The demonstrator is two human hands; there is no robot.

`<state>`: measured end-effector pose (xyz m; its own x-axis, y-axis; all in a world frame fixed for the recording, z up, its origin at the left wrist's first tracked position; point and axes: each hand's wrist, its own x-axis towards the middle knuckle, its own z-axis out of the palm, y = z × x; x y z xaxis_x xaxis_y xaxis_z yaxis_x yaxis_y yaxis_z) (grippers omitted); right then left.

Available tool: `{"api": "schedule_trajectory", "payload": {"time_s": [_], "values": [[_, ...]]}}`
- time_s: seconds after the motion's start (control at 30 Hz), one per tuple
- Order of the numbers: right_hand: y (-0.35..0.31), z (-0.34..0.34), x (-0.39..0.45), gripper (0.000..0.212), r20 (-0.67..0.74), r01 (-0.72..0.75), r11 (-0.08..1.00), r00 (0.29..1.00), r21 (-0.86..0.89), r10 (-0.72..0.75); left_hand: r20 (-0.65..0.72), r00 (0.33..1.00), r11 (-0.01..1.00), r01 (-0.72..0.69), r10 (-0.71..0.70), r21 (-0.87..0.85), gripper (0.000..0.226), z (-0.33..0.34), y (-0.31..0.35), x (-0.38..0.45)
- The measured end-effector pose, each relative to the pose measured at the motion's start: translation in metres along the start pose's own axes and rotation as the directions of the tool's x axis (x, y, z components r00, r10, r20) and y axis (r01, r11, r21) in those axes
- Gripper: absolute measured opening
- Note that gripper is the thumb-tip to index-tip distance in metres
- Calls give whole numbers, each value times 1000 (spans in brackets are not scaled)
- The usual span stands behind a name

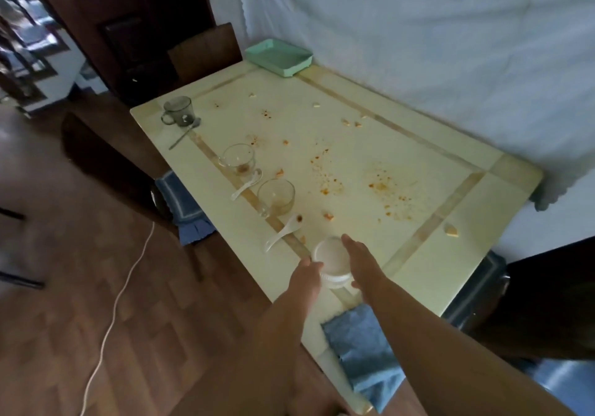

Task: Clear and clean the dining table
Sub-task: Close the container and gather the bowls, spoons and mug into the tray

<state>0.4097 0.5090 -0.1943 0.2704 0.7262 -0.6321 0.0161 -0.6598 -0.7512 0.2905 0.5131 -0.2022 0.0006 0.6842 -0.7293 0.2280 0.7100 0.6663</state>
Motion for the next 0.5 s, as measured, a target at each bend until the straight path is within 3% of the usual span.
{"api": "schedule_trajectory", "payload": {"time_s": [0.23, 0.4, 0.5], "values": [[-9, -1, 8, 50, 6, -63, 995, 998, 82, 62, 32, 992, 971, 126, -122, -205, 43, -4, 13, -11], [-29, 5, 3, 25, -110, 42, 999, 993, 8, -41, 31, 997, 973, 82, -77, -215, 44, -16, 22, -18], [-39, 13, 1, 21, -207, 115, 989, 969, -93, -132, 25, 999, 980, 43, -39, -196, 44, -32, 33, -20]]}}
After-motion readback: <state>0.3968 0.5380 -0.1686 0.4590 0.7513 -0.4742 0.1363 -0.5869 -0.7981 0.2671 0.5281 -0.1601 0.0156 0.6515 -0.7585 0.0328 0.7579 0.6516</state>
